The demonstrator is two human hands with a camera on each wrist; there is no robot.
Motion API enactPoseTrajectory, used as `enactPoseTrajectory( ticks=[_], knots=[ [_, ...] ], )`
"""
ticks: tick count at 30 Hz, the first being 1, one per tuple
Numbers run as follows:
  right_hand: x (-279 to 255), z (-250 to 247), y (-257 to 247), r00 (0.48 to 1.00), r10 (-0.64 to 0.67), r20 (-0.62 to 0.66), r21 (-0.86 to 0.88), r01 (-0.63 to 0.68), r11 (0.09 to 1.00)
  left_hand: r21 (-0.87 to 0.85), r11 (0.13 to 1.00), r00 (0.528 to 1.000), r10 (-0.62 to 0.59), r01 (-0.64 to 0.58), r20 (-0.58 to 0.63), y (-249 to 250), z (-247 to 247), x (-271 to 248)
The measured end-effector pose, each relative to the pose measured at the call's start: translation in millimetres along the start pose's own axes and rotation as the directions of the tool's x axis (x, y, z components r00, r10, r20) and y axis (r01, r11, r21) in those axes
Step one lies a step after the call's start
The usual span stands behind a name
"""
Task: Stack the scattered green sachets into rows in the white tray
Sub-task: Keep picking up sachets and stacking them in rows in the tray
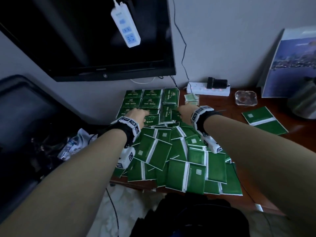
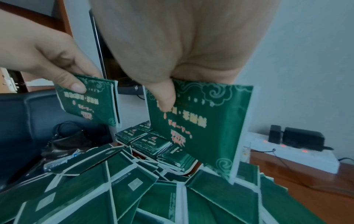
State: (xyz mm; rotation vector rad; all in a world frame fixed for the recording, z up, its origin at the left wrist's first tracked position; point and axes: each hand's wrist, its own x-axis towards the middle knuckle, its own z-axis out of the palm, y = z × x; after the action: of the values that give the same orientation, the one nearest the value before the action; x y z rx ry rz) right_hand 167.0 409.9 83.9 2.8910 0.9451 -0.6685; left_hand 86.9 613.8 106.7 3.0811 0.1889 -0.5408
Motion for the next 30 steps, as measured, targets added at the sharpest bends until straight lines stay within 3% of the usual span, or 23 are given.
enactPoseTrajectory(
  ticks=[7,15,22,30],
  knots=[
    [69,8,-57,0.994,0.107,0.032,0.079,-0.109,0.991,0.069,0.992,0.995,0.104,-0.104,0.005,-92,9,73],
    [147,6,-109,0.978,0.206,-0.039,0.097,-0.201,0.975,-0.010,0.982,0.982,0.187,-0.187,-0.015,-177,36,153],
    [206,2,-120,0.969,0.219,-0.114,0.026,-0.218,0.976,-0.077,0.971,0.971,0.221,-0.228,-0.094,-210,48,223],
    [274,7,-100,0.966,0.224,-0.129,0.018,-0.223,0.975,-0.092,0.955,0.953,0.269,-0.283,-0.141,-219,63,298]
  ],
)
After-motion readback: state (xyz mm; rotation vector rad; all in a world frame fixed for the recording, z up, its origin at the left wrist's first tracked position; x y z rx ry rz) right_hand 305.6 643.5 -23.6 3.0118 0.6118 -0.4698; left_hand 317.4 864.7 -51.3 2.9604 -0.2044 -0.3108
